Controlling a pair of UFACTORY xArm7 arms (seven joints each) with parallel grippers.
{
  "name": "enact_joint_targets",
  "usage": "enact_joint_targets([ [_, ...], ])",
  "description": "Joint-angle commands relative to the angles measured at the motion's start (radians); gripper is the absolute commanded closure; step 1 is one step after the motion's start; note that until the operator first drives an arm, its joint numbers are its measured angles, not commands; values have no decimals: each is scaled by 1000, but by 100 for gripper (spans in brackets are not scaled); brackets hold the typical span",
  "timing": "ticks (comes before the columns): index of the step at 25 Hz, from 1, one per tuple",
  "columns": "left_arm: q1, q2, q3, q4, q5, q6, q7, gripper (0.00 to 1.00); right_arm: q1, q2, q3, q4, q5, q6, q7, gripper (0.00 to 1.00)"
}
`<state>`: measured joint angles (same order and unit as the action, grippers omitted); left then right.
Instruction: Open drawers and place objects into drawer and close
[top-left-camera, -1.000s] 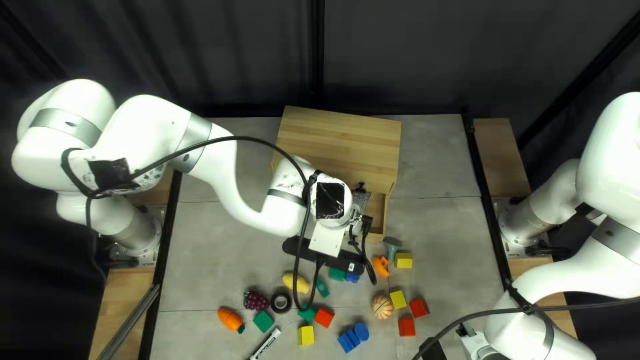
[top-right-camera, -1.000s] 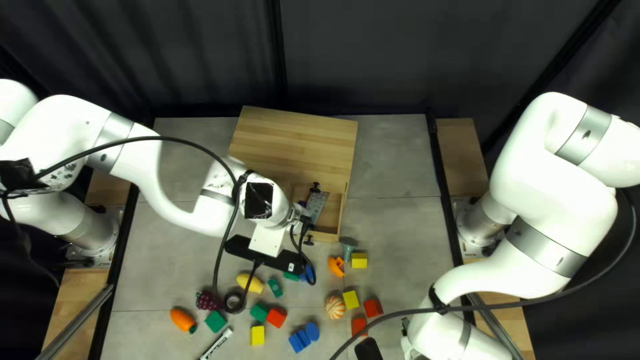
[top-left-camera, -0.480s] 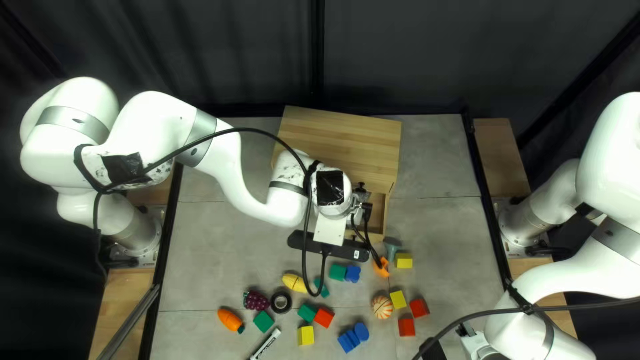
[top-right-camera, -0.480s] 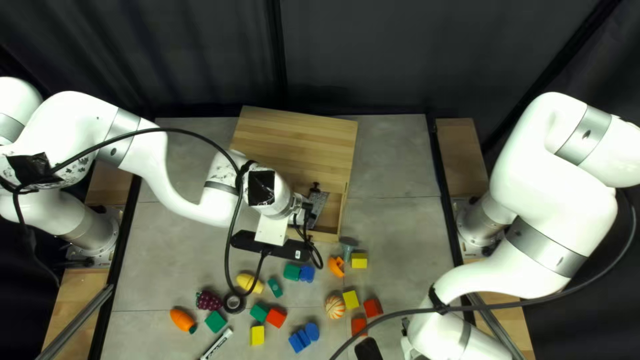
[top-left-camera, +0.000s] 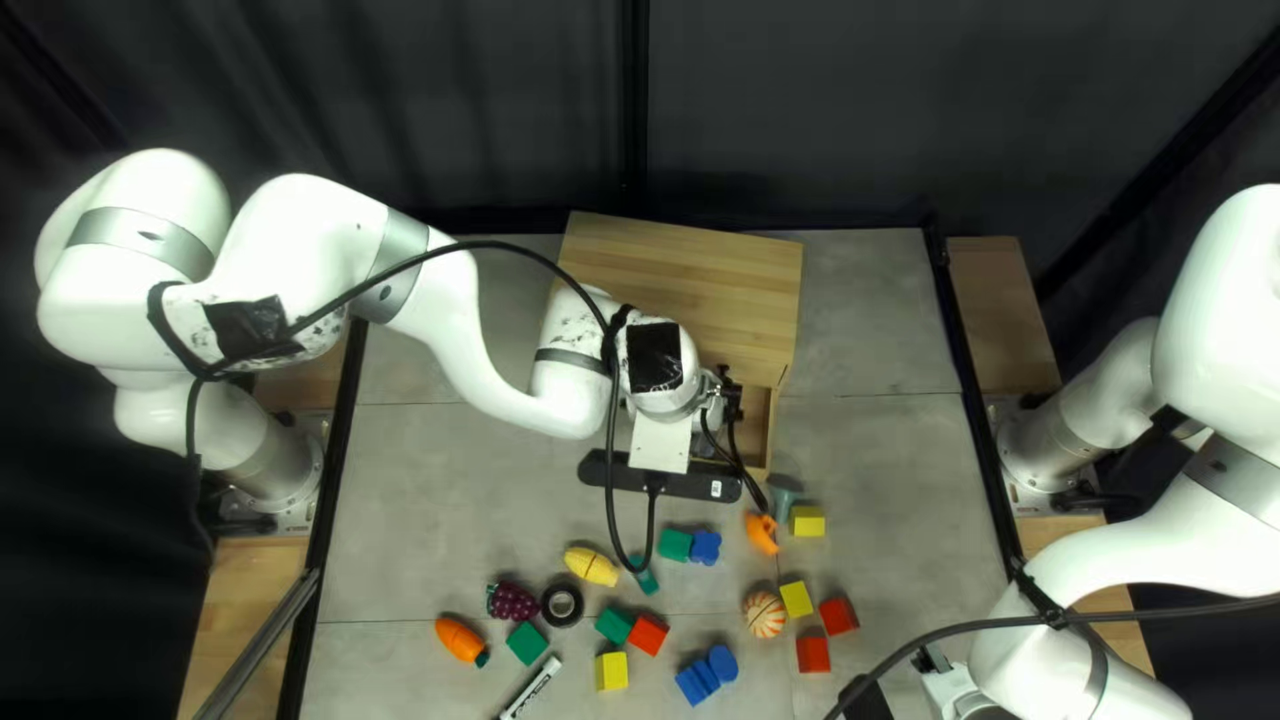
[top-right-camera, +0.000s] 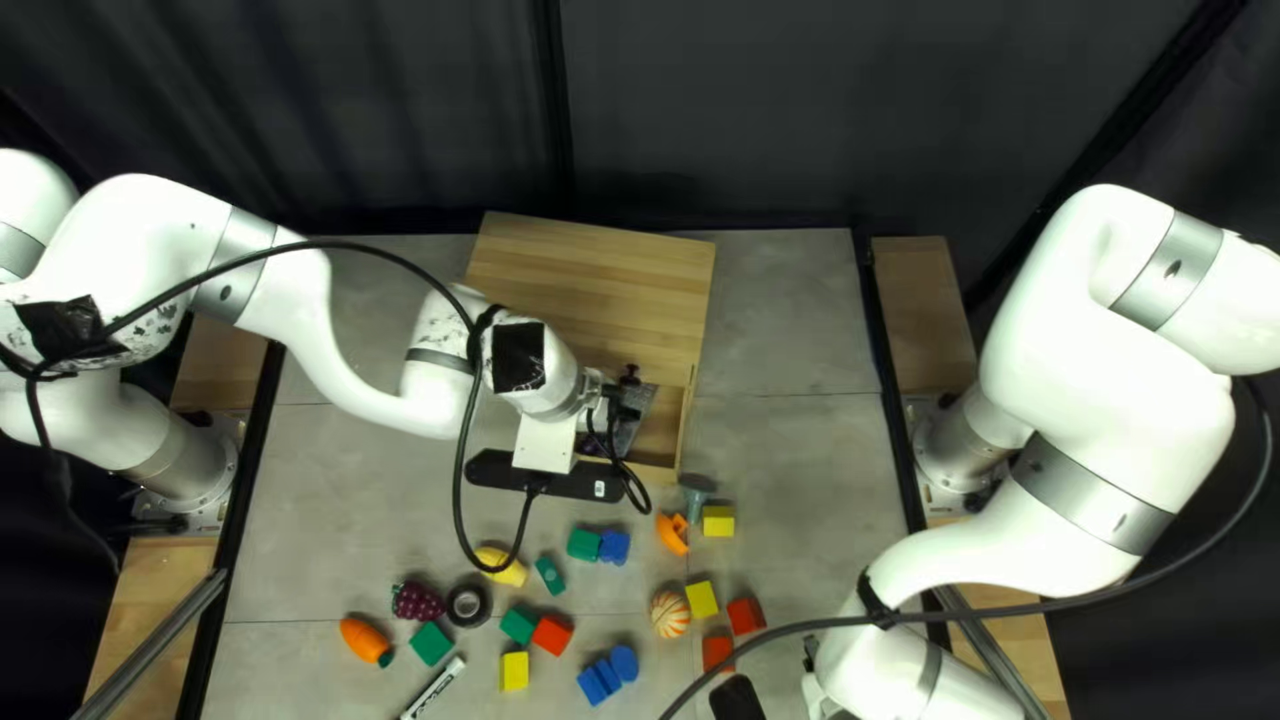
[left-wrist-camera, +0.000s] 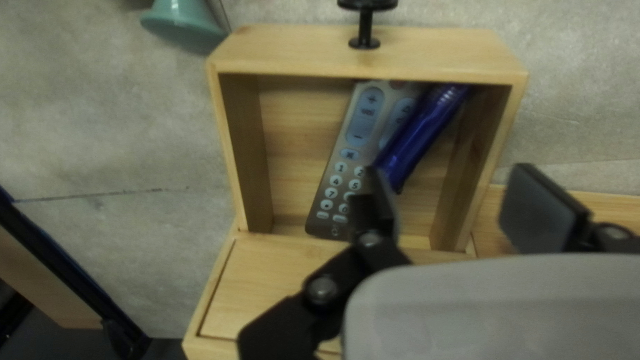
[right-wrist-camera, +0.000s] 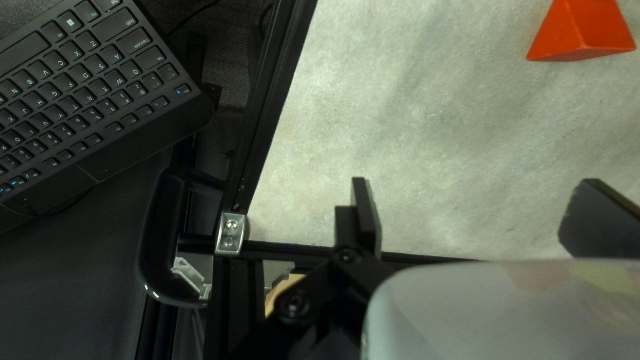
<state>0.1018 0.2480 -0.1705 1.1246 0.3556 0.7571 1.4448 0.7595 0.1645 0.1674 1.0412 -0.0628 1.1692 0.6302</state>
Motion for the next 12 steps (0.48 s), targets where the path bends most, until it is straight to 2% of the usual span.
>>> enact_joint_targets([
  [1, -38, -85, -26, -68, 21, 33, -51, 100, 0, 0, 0, 0, 0, 0, 0, 0],
  [4, -72, -138, -58, -119, 24, 55, -91, 100, 0, 0, 0, 0, 0, 0, 0, 0],
  [8, -155, -231, -143, -188, 17, 127, -133, 100, 0, 0, 0, 0, 0, 0, 0, 0],
  [12, -233, -204, -218, -166, 30, 182, -168, 100, 0, 0, 0, 0, 0, 0, 0, 0],
])
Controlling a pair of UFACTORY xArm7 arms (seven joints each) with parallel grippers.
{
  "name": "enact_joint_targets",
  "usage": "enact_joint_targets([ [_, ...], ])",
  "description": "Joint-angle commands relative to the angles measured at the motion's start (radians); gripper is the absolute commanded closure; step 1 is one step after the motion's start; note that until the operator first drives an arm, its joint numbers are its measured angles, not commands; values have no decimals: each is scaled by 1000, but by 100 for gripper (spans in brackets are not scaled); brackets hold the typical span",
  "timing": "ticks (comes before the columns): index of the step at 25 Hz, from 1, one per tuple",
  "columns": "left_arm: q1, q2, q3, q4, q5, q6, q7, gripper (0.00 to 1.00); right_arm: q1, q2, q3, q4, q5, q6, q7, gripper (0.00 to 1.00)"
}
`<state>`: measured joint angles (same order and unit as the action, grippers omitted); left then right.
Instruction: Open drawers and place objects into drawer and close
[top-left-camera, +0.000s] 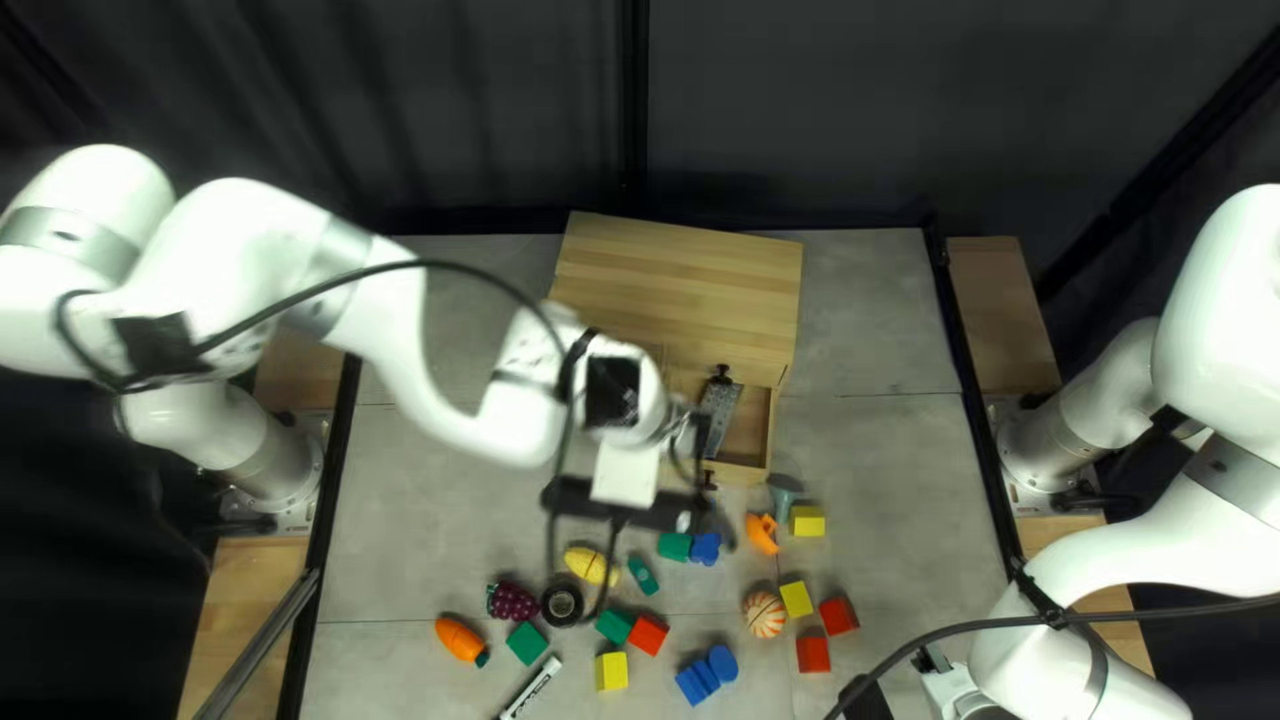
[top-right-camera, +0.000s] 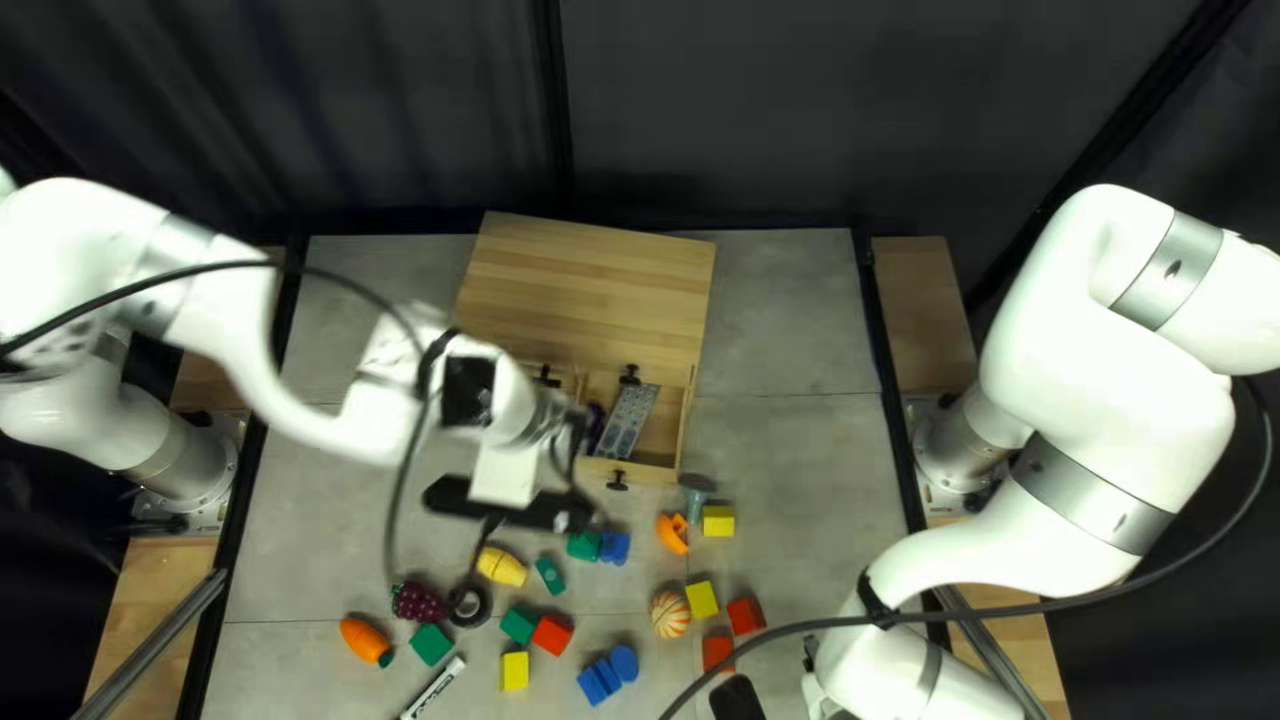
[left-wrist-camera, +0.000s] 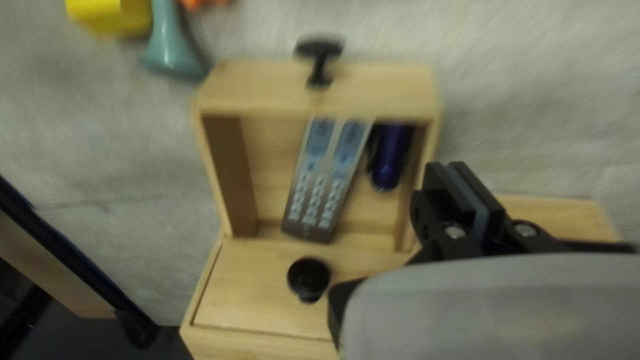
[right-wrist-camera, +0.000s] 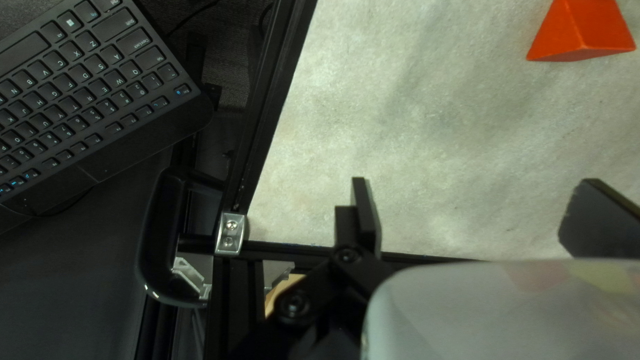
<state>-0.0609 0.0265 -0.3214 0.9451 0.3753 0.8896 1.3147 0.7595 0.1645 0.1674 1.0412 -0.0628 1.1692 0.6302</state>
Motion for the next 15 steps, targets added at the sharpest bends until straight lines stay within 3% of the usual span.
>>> enact_joint_targets([
  [1, -72, 20, -69, 15, 11, 51, -36, 13, 0, 0, 0, 0, 0, 0, 0, 0],
  [2, -93, 44, -86, 33, 17, 59, -48, 0, 0, 0, 0, 0, 0, 0, 0, 0],
  [8, -180, 216, -163, 218, 1, 194, 59, 0, 0, 0, 0, 0, 0, 0, 0, 0],
  [12, -190, 268, -188, 256, -33, 215, 123, 0, 0, 0, 0, 0, 0, 0, 0, 0],
  [15, -196, 287, -207, 232, -60, 183, 133, 0, 0, 0, 0, 0, 0, 0, 0, 0],
])
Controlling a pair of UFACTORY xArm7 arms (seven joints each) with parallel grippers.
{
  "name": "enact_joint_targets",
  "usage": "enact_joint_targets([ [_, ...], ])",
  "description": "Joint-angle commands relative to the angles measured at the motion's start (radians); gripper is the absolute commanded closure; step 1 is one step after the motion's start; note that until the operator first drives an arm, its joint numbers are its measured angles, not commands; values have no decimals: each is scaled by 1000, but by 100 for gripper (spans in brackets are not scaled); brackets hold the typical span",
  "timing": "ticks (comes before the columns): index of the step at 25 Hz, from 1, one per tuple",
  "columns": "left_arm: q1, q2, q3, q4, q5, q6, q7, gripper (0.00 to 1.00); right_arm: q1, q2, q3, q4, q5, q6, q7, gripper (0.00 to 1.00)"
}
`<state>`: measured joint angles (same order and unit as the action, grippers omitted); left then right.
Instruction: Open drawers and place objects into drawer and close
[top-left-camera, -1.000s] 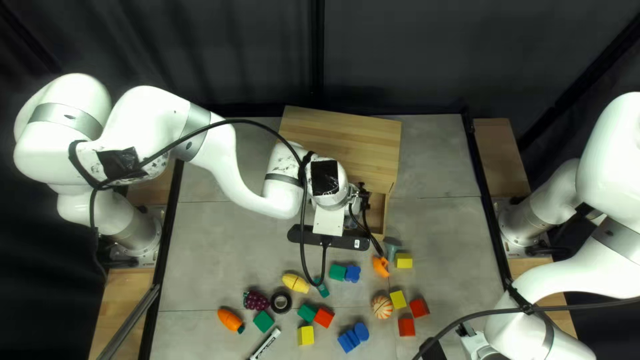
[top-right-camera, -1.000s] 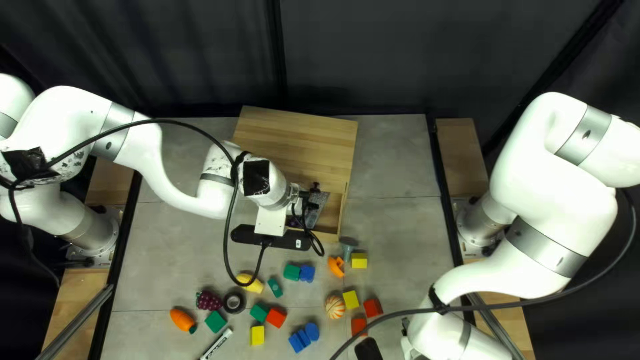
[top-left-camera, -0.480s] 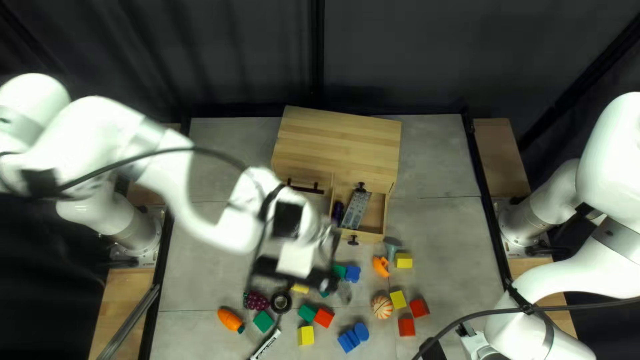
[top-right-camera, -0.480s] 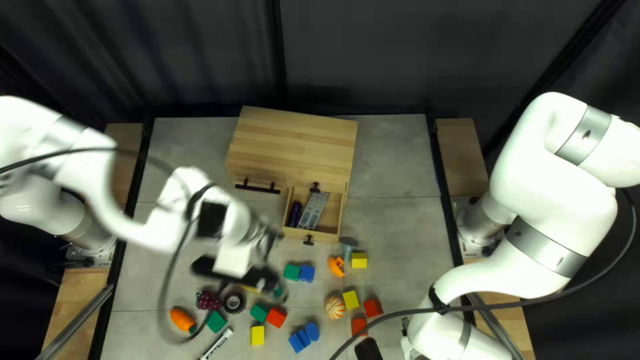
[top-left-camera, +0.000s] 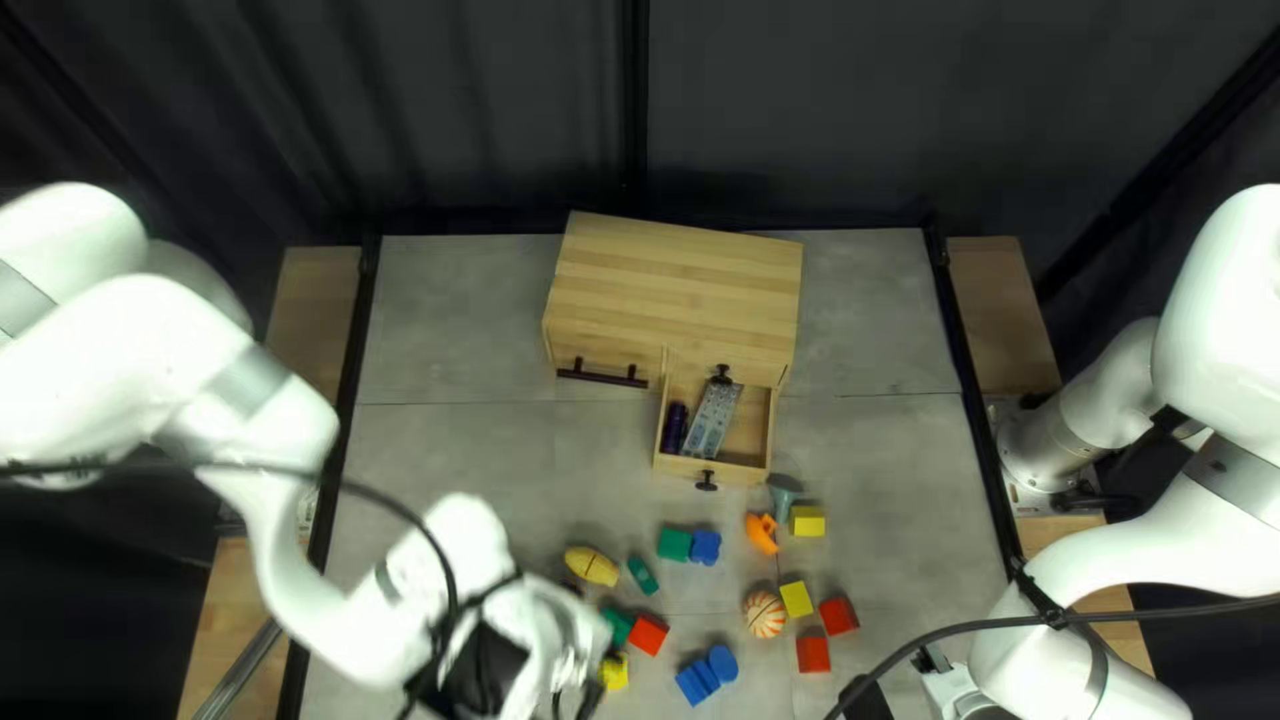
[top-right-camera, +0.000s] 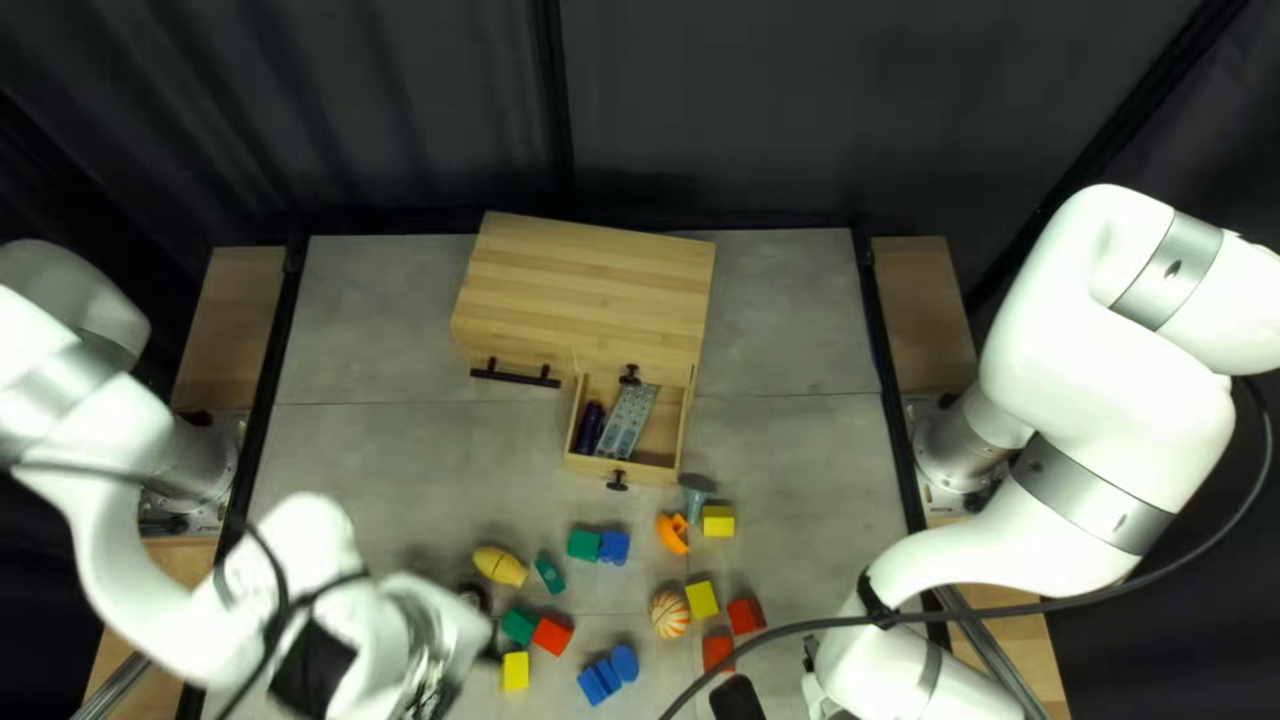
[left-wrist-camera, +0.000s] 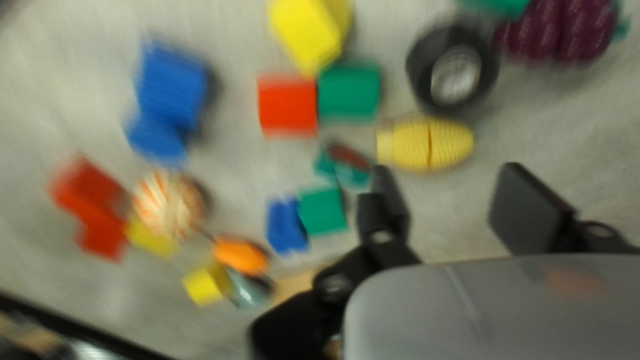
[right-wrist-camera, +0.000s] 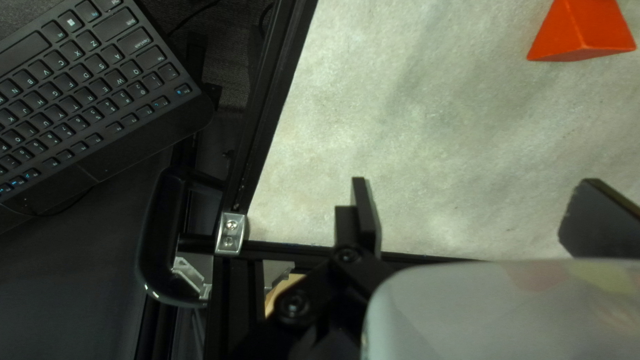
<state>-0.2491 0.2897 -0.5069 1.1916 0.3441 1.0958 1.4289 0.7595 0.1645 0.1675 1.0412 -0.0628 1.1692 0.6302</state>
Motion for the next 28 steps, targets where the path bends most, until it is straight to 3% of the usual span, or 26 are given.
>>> enact_joint_targets([
  [1, -6, 22, -25, -27, -36, -36, 21, 0, 0, 0, 0, 0, 0, 0, 0, 0],
  [7, -12, 15, -36, -77, -53, -83, -3, 0, 0, 0, 0, 0, 0, 0, 0, 0],
  [14, -44, 86, -32, -57, -27, -125, -43, 0, 0, 0, 0, 0, 0, 0, 0, 0],
  [26, -48, 141, -12, -72, -3, -195, -64, 0, 0, 0, 0, 0, 0, 0, 0, 0],
  [28, -46, 149, -6, -77, 3, -209, -65, 4, 0, 0, 0, 0, 0, 0, 0, 0],
])
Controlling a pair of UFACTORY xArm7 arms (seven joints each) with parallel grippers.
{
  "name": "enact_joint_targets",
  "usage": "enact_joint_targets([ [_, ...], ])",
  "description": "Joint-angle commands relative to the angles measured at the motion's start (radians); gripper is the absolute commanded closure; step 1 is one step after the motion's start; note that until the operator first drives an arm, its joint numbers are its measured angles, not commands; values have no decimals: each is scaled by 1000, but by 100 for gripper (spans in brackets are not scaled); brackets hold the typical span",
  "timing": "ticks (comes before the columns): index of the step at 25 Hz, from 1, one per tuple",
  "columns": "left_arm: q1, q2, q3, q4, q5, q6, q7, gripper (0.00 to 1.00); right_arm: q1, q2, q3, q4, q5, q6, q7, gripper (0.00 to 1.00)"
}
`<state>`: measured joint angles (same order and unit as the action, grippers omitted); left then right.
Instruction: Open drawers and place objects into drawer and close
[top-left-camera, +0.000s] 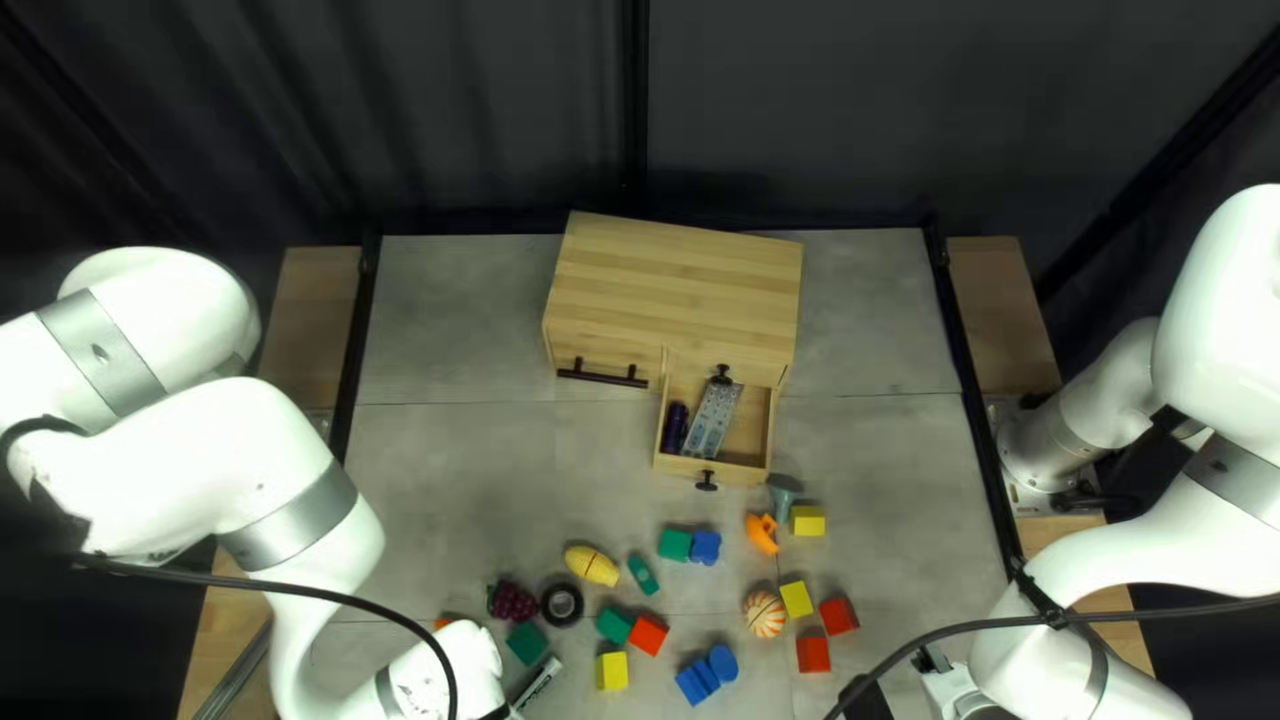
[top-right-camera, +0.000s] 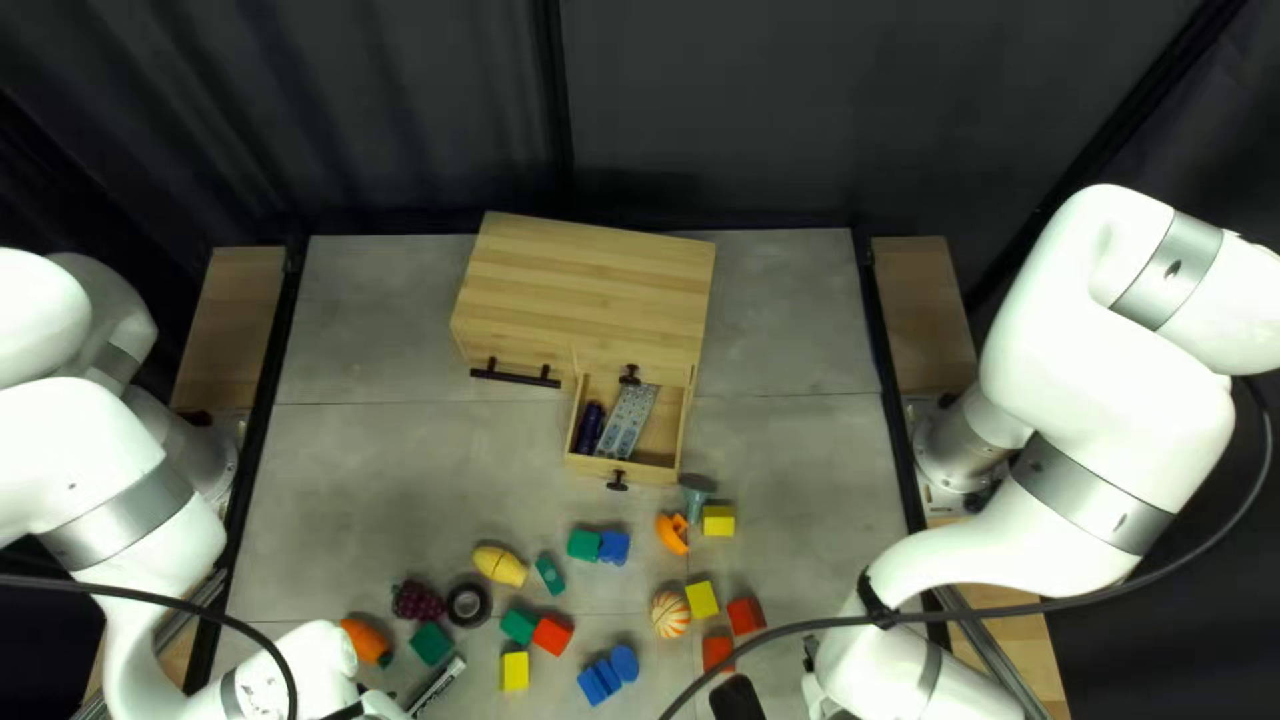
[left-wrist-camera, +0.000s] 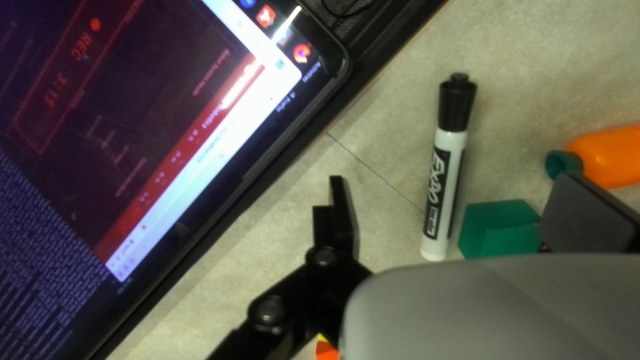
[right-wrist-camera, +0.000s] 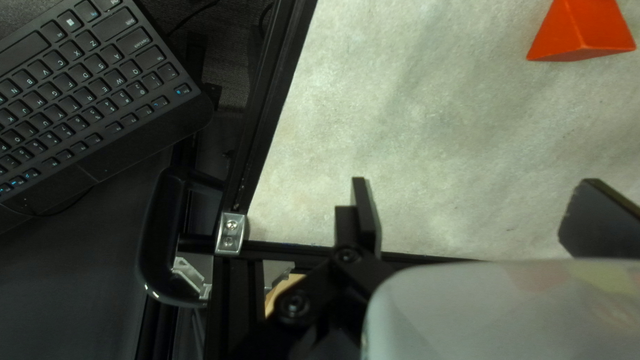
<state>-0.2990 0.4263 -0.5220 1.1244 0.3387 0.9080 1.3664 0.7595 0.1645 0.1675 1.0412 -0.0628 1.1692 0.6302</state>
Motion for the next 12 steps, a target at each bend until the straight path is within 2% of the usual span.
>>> enact_joint_targets([
  [1, 4, 18, 12, -10, 12, -27, -3, 4, 0, 0, 0, 0, 0, 0, 0, 0],
  [12, 6, 43, 24, -23, 30, -72, -5, 21, 0, 0, 0, 0, 0, 0, 0, 0],
])
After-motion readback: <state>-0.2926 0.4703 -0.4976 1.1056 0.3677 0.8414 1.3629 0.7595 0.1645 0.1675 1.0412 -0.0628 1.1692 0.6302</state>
